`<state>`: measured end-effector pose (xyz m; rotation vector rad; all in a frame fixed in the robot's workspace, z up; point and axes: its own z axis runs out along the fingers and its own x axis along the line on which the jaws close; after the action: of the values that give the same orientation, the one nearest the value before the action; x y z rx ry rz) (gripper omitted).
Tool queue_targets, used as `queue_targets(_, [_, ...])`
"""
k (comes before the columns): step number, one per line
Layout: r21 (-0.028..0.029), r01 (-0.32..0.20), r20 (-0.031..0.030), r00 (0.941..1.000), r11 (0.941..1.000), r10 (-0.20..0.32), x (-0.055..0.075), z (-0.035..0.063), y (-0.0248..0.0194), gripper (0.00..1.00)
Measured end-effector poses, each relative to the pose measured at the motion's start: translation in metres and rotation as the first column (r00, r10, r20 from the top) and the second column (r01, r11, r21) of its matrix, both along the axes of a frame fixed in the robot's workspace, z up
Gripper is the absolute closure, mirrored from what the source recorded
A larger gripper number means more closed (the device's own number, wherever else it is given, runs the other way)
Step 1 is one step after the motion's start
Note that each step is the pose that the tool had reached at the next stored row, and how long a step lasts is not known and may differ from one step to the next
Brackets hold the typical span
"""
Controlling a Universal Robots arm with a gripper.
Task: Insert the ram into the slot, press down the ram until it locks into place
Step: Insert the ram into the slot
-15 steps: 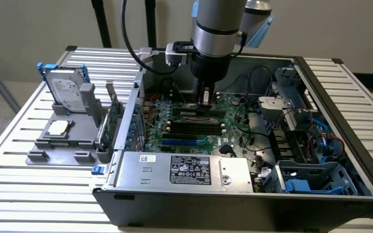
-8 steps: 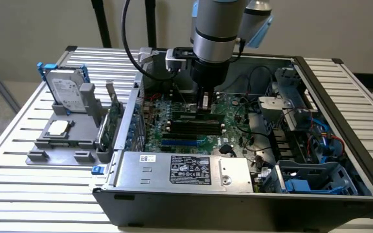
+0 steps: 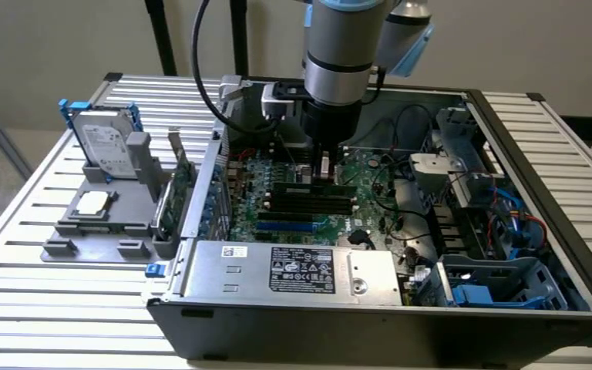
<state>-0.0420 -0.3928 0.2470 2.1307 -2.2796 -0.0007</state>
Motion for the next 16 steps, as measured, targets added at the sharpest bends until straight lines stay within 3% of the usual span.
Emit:
queue_targets(3, [-0.0126,0.000,0.0022,1.0000,0.9999,0.000,-0.001,-0.0022,0.0000,0.86])
queue_targets(11, [-0.0311,0.000,0.0022,1.0000,0.9995,0.000,-0.002,-0.0081,0.0007,0.86])
queue_targets(16, [-0.0410,0.000,0.0021,1.0000,0.9992,0.000,-0.002,-0.0117,0.0033,0.86])
